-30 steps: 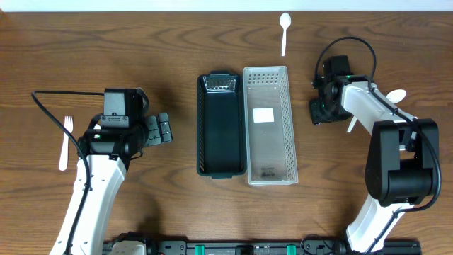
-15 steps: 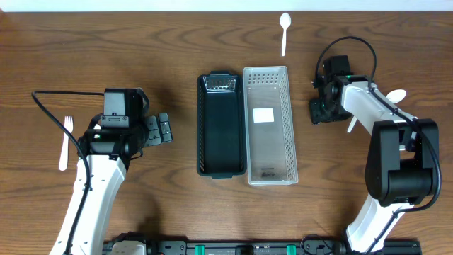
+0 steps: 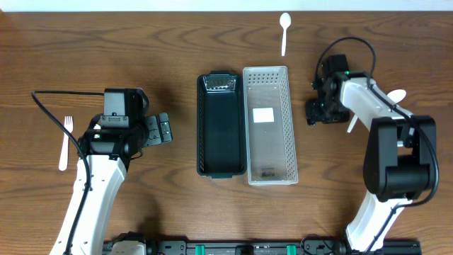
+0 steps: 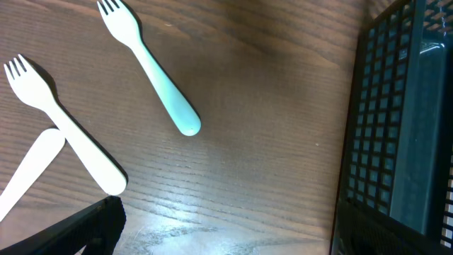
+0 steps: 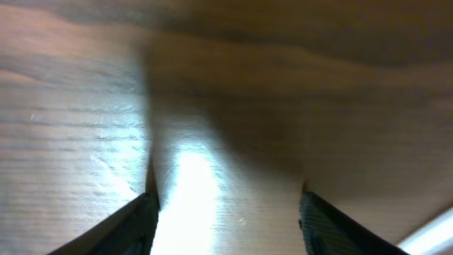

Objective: Pack container

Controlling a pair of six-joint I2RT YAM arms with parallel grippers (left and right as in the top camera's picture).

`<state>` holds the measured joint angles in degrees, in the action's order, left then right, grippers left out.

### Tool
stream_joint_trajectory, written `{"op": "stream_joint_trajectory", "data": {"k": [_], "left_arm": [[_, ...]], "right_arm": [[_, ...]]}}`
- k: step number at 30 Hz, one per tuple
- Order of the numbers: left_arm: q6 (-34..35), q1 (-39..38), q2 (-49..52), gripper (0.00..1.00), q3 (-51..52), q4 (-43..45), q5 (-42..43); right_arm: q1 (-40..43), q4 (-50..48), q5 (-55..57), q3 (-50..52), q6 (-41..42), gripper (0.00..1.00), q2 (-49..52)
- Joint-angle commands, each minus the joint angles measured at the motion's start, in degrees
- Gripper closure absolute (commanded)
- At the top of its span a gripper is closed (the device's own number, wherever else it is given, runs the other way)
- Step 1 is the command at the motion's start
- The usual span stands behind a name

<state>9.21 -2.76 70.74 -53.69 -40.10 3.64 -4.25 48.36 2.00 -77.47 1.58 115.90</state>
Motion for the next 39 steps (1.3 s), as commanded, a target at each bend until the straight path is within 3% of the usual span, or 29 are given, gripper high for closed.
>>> {"op": "stream_joint_trajectory", "data": {"k": [1,4,9,13,24,32,39], "left_arm": [[0.3,-0.2,0.0,0.02,-0.8,-0.2,-0.7],[0.3,-0.2,0.0,0.02,-0.8,-0.2,-0.7],[0.3,-0.2,0.0,0.02,-0.8,-0.2,-0.7],[0.3,-0.2,0.0,0.02,-0.8,-0.2,-0.7],[0.3,-0.2,0.0,0.02,-0.8,-0.2,-0.7],[0.4,-0.2,0.0,0.02,-0.8,-0.2,-0.7],[0.6,-0.2,0.0,0.02,-0.8,-2.2,-0.7]], "right_arm": [[-1.0,3.0,3.4,-11.7,2.8,0.27,0.6],[-2.2,5.8,4.0,-22.7,3.3,0.14,0.6],[-3.9,5.9,4.0,-38.5,3.5,0.02,0.7],[-4.8,1.1,4.1,-45.5,3.5,0.01,1.2],[-5.8,-22.3,3.9,-46.4,4.0,0.01,10.1],[-7.3,-25.4,3.8,-46.4,5.6,0.01,22.6],[-7.4,-27.4,3.5,-46.4,9.1,0.01,27.4]]}}
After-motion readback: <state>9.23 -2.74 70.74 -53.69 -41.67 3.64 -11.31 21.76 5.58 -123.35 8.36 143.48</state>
